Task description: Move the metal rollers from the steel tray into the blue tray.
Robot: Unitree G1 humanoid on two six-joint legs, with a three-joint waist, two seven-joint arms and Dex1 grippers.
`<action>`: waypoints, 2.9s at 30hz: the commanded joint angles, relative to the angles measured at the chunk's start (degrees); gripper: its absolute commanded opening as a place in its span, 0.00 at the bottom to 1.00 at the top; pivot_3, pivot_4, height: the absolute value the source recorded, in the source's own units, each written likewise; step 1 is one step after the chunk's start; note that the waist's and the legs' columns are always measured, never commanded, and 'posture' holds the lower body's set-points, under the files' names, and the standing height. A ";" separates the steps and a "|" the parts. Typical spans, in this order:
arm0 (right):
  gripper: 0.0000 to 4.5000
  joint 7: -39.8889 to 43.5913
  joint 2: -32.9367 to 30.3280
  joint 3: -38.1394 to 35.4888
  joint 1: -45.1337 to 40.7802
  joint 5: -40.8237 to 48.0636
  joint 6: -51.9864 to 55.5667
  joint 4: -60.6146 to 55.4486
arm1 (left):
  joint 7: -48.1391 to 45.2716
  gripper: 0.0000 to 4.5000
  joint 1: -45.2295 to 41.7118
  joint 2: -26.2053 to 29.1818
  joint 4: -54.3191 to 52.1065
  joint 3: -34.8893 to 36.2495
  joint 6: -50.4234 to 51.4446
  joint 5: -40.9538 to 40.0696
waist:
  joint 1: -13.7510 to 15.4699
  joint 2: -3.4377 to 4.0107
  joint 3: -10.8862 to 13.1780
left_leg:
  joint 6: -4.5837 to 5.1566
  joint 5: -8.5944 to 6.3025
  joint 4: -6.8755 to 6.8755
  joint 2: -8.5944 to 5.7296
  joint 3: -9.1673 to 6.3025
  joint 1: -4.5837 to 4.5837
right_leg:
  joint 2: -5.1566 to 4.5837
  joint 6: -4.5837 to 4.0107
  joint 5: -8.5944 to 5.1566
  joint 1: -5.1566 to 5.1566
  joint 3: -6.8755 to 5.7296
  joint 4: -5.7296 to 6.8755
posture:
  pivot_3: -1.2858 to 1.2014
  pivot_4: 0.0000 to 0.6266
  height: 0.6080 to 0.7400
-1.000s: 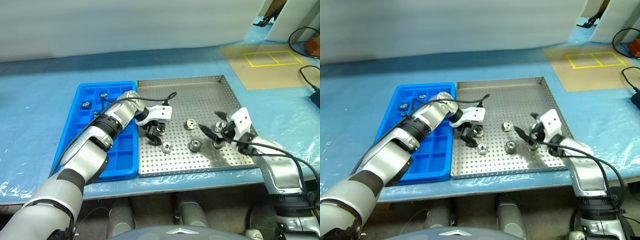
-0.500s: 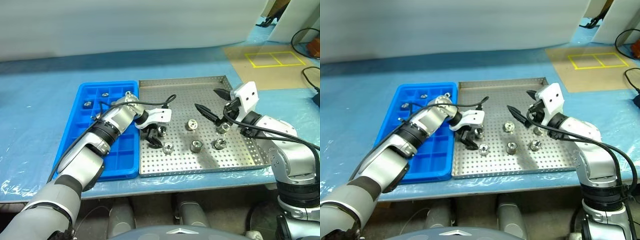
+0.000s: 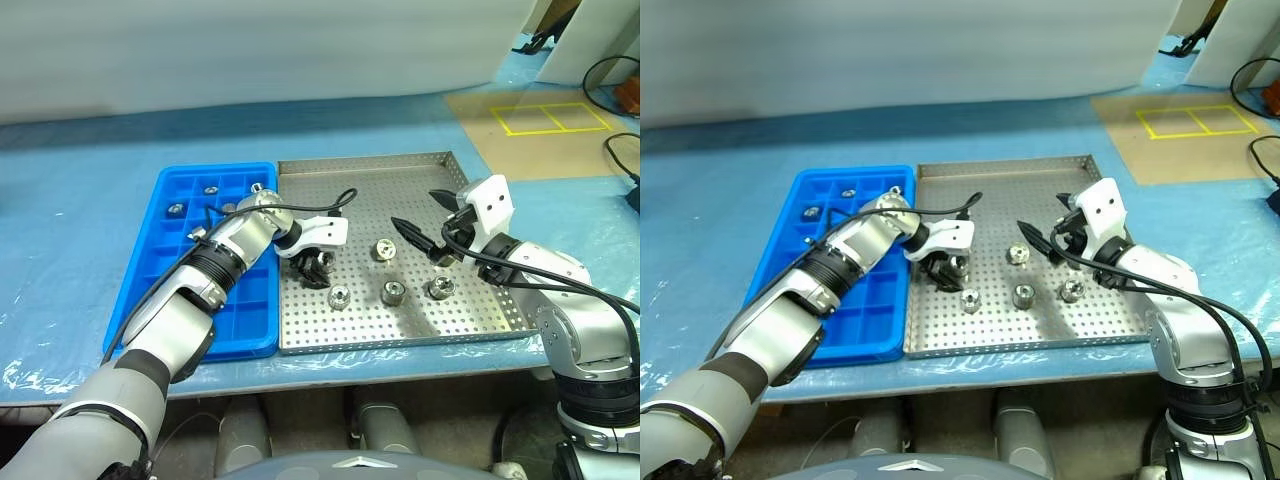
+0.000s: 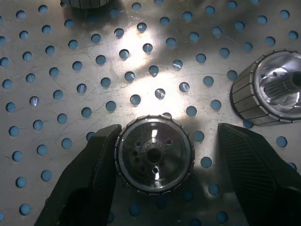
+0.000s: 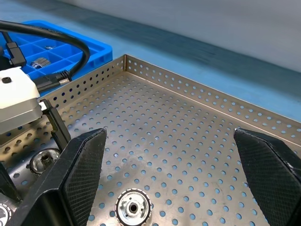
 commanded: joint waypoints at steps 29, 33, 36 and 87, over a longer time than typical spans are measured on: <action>1.00 3.37 1.11 1.84 -0.97 -2.71 -9.45 6.84 | -6.65 0.66 6.27 6.56 -12.75 2.38 7.30 -6.06 | -0.06 0.12 0.07 | -0.18 0.02 -0.39 0.04 0.09 -0.01 | 0.07 -0.01 0.00 -0.18 0.03 -0.12 | 0.39 0.24 1.00; 1.00 3.38 1.23 1.85 -0.73 -2.61 -9.42 6.69 | -5.89 0.66 6.49 6.63 -13.12 2.85 6.54 -6.30 | -0.11 0.12 0.07 | -0.24 0.06 -0.40 0.06 0.09 0.01 | 0.10 -0.01 0.00 -0.18 0.03 -0.09 | 0.39 0.24 1.00; 1.00 3.42 1.24 1.90 -0.57 -2.74 -9.60 6.92 | -5.35 0.53 6.35 6.83 -13.24 4.17 7.40 -7.35 | -0.09 0.12 0.07 | -0.25 0.06 -0.40 0.06 0.09 0.02 | 0.10 -0.01 0.00 -0.18 0.03 -0.08 | 0.39 0.24 1.00; 1.00 32.49 17.90 23.12 -31.54 -8.62 -26.50 43.03 | 31.28 0.38 55.25 21.68 -65.06 54.13 31.97 -38.76 | 7.02 0.20 0.25 | -0.67 0.33 -0.48 0.60 -0.14 -0.62 | 0.18 -0.35 -0.08 -0.81 -0.77 0.36 | 0.63 0.24 1.00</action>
